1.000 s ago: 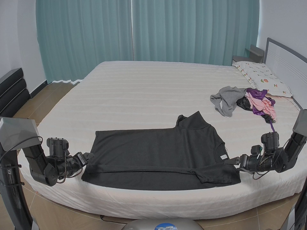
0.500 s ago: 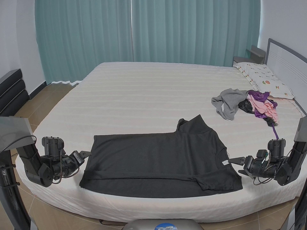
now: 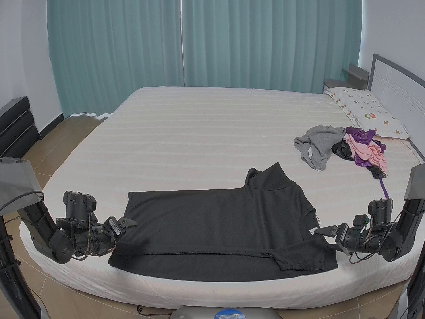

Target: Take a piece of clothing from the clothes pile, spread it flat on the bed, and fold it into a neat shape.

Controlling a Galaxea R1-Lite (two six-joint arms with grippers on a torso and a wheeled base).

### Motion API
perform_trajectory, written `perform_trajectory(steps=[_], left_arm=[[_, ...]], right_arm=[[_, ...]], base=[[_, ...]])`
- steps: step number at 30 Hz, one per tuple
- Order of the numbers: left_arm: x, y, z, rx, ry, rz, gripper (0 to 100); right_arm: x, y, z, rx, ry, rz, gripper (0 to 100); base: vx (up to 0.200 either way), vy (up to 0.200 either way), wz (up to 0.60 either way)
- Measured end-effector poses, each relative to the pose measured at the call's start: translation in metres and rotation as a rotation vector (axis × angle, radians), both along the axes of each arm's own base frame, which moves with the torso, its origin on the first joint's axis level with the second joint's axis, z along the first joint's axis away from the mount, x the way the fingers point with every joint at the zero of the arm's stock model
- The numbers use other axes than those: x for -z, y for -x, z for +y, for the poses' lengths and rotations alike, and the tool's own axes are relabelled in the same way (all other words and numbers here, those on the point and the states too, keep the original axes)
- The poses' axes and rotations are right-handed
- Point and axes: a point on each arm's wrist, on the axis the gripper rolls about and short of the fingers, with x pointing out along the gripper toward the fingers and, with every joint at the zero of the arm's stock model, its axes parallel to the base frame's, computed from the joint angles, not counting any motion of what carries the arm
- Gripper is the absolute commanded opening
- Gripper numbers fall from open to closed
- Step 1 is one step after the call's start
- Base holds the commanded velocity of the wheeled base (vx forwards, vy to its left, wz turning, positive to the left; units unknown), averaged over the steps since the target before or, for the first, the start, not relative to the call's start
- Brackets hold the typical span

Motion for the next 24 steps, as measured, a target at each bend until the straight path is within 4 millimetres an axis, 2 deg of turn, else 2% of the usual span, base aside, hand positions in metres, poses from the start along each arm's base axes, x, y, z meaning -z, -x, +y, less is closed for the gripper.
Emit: perform_trajectory(steps=[10, 24], left_arm=[[0.007, 0.003, -0.025, 0.066, 0.009, 0.088, 100], [0.027, -0.012, -0.034, 0.065, -0.043, 0.158, 100]], right_arm=[[0.003, 0.006, 0.004, -0.017, 0.002, 0.027, 100], [0.007, 0.007, 0.006, -0.026, 0.007, 0.038, 100]], base=[[0.0, 0.0, 0.0], [0.0, 0.0, 0.0]])
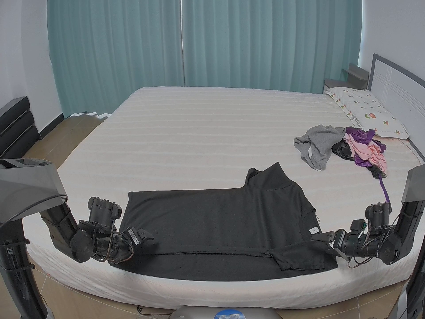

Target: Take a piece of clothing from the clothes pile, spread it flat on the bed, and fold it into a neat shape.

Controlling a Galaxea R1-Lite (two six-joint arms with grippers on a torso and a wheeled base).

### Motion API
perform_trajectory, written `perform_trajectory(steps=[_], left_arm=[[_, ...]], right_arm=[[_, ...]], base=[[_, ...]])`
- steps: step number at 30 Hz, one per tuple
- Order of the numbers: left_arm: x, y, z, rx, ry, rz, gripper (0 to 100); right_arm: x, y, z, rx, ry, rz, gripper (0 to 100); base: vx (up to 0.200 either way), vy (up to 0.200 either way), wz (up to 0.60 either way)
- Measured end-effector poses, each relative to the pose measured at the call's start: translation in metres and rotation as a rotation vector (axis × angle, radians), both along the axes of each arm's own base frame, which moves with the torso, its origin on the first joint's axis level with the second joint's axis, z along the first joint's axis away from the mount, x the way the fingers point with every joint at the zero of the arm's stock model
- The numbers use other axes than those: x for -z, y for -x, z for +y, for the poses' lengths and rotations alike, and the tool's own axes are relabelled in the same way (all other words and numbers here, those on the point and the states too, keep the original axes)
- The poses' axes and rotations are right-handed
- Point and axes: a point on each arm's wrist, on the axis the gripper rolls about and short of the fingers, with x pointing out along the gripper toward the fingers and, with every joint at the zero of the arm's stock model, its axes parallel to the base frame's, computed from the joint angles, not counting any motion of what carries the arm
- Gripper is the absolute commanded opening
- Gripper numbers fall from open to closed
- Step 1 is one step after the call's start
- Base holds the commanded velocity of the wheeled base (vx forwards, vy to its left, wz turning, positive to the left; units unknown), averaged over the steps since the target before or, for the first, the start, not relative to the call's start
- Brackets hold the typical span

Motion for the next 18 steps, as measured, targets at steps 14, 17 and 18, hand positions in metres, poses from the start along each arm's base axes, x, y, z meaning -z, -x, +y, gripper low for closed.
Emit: perform_trajectory(steps=[14, 17, 18], left_arm=[[-0.005, -0.031, 0.01, -0.098, 0.022, -0.056, 100], [-0.011, -0.039, 0.015, -0.151, 0.058, -0.096, 100], [-0.013, -0.043, 0.018, -0.17, 0.07, -0.115, 100]], right_arm=[[0.0, -0.001, 0.0, 0.002, 0.0, -0.007, 100], [0.0, -0.001, 0.0, 0.003, 0.002, -0.007, 100], [0.001, -0.001, 0.0, 0.003, 0.002, -0.006, 100]], base=[[0.0, 0.0, 0.0], [0.0, 0.0, 0.0], [0.0, 0.0, 0.0]])
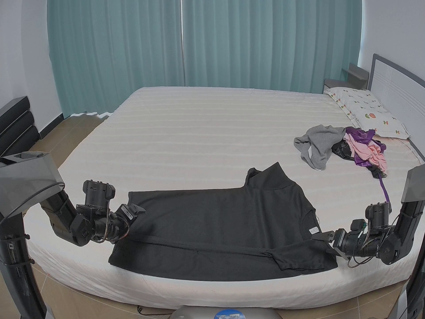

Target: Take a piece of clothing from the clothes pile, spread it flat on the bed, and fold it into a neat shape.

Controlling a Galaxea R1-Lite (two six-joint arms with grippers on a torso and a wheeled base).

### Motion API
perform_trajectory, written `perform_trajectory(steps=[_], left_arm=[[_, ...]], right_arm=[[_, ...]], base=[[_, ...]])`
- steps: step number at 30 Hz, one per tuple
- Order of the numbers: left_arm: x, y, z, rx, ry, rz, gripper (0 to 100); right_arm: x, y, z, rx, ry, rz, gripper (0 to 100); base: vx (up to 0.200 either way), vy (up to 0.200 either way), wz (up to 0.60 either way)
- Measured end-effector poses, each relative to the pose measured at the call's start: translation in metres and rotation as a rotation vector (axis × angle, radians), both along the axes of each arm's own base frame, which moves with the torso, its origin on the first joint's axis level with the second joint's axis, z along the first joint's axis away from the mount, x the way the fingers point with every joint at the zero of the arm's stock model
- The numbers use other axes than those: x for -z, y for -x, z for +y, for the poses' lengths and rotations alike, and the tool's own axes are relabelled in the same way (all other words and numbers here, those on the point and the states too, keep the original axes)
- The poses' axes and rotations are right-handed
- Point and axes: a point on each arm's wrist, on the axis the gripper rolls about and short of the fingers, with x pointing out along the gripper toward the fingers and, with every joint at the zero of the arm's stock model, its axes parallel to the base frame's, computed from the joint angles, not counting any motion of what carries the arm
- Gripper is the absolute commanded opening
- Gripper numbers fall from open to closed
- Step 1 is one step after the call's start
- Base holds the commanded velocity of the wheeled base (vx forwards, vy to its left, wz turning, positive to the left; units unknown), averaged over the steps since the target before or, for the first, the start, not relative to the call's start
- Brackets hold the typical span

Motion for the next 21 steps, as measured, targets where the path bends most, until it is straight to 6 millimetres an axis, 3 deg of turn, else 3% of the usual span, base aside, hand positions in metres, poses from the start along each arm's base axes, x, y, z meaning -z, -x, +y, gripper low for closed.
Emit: perform_trajectory(steps=[9, 21], left_arm=[[-0.017, -0.02, 0.026, -0.153, 0.105, -0.17, 100], [-0.012, -0.006, 0.039, -0.061, 0.083, -0.084, 100]], right_arm=[[0.001, 0.0, 0.0, 0.0, 0.001, 0.002, 100], [0.001, 0.001, 0.0, 0.001, 0.003, 0.004, 100]], base=[[0.0, 0.0, 0.0], [0.0, 0.0, 0.0]])
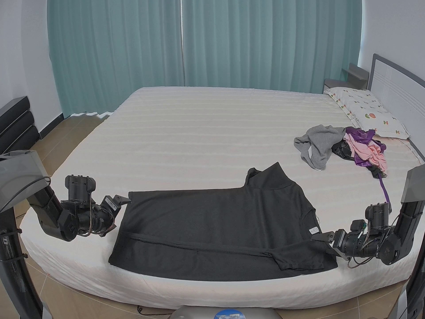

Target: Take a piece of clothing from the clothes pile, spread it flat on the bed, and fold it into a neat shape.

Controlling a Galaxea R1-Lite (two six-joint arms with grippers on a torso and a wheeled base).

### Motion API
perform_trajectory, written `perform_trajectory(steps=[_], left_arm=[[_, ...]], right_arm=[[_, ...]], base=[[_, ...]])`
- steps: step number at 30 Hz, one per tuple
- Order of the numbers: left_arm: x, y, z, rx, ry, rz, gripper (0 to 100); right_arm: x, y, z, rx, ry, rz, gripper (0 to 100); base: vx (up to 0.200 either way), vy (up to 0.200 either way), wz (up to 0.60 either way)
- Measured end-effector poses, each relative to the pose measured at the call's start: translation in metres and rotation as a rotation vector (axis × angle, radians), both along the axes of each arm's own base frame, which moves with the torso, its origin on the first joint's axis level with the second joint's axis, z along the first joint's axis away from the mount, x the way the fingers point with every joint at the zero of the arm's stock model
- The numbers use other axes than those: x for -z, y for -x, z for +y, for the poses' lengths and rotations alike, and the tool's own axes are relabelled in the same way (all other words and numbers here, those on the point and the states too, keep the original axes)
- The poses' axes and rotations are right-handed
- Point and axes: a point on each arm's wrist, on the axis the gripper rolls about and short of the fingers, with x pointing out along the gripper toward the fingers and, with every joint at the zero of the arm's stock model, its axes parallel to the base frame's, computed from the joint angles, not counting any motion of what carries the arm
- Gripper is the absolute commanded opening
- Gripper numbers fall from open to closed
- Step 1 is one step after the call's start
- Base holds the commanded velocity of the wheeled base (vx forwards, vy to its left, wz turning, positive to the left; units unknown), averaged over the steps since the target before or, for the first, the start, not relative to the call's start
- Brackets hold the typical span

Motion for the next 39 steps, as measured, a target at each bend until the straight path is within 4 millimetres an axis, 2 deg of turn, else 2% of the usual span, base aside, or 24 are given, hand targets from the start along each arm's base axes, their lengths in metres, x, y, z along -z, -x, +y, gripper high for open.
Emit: perform_trajectory(steps=[6, 14, 15, 30, 39], left_arm=[[0.01, 0.011, 0.0, 0.096, -0.07, 0.107, 100], [0.015, 0.009, -0.007, 0.125, -0.078, 0.118, 100], [0.015, 0.009, -0.007, 0.126, -0.078, 0.117, 0], [0.017, 0.013, -0.005, 0.119, -0.08, 0.135, 0], [0.01, 0.016, 0.003, 0.093, -0.077, 0.119, 0]], right_arm=[[0.0, 0.0, 0.0, -0.001, 0.002, -0.001, 100], [0.0, 0.0, 0.0, -0.002, 0.003, -0.001, 100], [0.0, 0.0, 0.0, -0.003, 0.004, -0.002, 100], [0.0, -0.012, 0.003, -0.033, 0.026, -0.096, 100], [0.007, -0.032, 0.004, -0.076, 0.059, -0.156, 100]], base=[[0.0, 0.0, 0.0], [0.0, 0.0, 0.0], [0.0, 0.0, 0.0], [0.0, 0.0, 0.0], [0.0, 0.0, 0.0]])
